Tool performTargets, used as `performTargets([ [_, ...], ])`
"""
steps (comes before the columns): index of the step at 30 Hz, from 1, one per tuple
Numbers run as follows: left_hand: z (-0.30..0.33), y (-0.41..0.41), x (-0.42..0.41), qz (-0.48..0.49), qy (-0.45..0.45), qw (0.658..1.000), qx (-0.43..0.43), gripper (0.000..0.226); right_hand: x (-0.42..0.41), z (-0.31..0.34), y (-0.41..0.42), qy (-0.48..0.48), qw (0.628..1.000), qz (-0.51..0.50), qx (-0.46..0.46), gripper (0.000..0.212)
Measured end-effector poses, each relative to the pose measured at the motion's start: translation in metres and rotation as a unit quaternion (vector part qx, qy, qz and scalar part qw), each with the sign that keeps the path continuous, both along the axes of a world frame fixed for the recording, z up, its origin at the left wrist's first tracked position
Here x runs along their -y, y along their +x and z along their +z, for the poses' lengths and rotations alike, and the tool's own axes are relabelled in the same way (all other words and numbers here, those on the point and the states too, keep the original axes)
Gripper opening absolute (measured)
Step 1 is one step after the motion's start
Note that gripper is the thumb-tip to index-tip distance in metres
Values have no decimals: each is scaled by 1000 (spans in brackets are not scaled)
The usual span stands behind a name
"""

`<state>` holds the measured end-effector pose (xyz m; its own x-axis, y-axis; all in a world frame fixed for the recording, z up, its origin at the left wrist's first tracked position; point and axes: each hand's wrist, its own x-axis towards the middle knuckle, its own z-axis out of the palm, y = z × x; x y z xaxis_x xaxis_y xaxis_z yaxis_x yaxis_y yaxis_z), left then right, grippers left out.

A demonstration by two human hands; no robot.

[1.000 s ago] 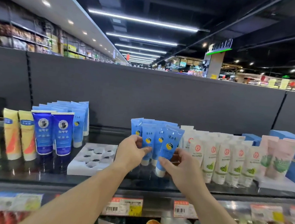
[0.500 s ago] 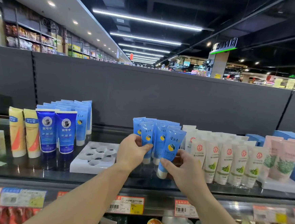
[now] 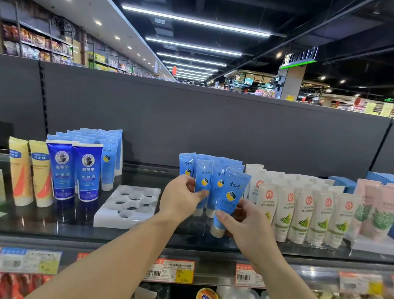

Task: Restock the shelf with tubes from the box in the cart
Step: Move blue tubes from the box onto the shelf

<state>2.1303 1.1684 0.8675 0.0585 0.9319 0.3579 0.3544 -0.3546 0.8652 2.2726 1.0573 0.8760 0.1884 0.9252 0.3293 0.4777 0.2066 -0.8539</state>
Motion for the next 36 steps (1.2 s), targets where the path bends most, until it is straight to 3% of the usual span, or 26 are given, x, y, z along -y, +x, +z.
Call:
performTargets([
  [17,1,-11,5,-10,-41,999,26,28,-8,4,-8,-4,1000,-3,-4,25],
  [21,8,-30,15,-3,-14,1000,6,27,-14,5,-13,-9,1000,-2,-10,26],
  [23,15,-43,23,-55,-17,998,-4,27,-18,7,-18,-9,1000,3,-12,27],
  [26,27,-53,39,-187,-59,977,-85,32,-23,9,-30,-5,1000,16,0,24],
  [28,30,-53,44,-210,-39,970,-118,30,-27,11,-39,1,1000,16,12,24],
  [32,28,-58,36,-127,20,983,-129,24,-31,12,-49,5,1000,19,22,26],
  [36,27,-59,23,0,26,995,-91,23,-30,7,-37,6,990,-15,137,22],
])
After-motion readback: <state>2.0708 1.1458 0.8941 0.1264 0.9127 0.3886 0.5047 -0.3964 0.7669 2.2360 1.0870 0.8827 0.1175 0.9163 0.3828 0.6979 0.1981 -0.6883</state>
